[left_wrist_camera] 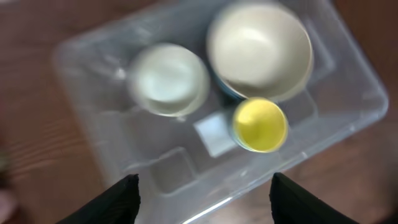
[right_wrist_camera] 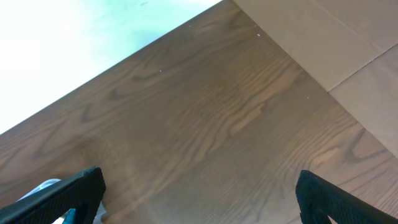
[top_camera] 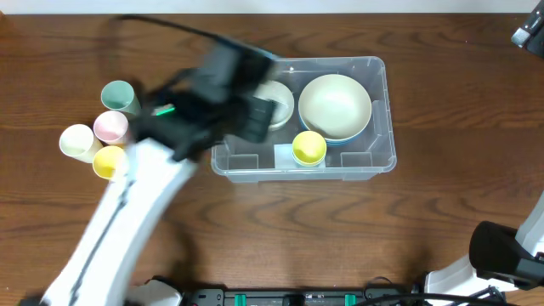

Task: Pack container
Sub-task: 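Carry the yellow cup into the bin and stack it on the blue cup, then move the left gripper to the pink cup and grasp it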

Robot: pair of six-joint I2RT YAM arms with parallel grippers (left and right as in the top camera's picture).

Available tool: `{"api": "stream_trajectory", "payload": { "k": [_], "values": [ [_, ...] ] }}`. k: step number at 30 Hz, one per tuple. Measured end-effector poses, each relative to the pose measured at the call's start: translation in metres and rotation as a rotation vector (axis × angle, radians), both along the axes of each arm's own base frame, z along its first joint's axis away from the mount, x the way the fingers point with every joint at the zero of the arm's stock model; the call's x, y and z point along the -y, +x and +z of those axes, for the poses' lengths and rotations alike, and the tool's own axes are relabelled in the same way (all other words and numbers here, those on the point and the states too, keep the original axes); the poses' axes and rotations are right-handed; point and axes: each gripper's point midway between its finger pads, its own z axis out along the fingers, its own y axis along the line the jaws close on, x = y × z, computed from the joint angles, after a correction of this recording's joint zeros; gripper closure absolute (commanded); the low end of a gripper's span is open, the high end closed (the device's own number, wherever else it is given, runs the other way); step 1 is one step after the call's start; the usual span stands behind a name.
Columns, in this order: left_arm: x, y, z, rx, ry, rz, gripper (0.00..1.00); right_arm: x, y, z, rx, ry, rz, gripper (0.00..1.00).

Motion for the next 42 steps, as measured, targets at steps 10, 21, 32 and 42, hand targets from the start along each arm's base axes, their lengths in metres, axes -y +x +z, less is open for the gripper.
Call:
{"api": "stream_trajectory", "payload": {
  "k": [10,21,32,42],
  "values": [
    [-0.152,0.002,0.011,-0.017,0.054,0.496,0.20,0.000,0.000,0.000,0.000,0.000,0.000,0.01],
    [-0.229,0.065,-0.090,-0.258,0.124,0.689,0.20,0.000,0.000,0.000,0.000,0.000,0.000,0.01],
    [-0.242,0.098,-0.189,-0.438,0.184,0.634,0.20,0.000,0.000,0.000,0.000,0.000,0.000,0.01],
    [-0.270,0.087,-0.208,-0.506,0.182,0.686,0.21,0.000,0.000,0.000,0.000,0.000,0.000,0.01]
  ]
}}
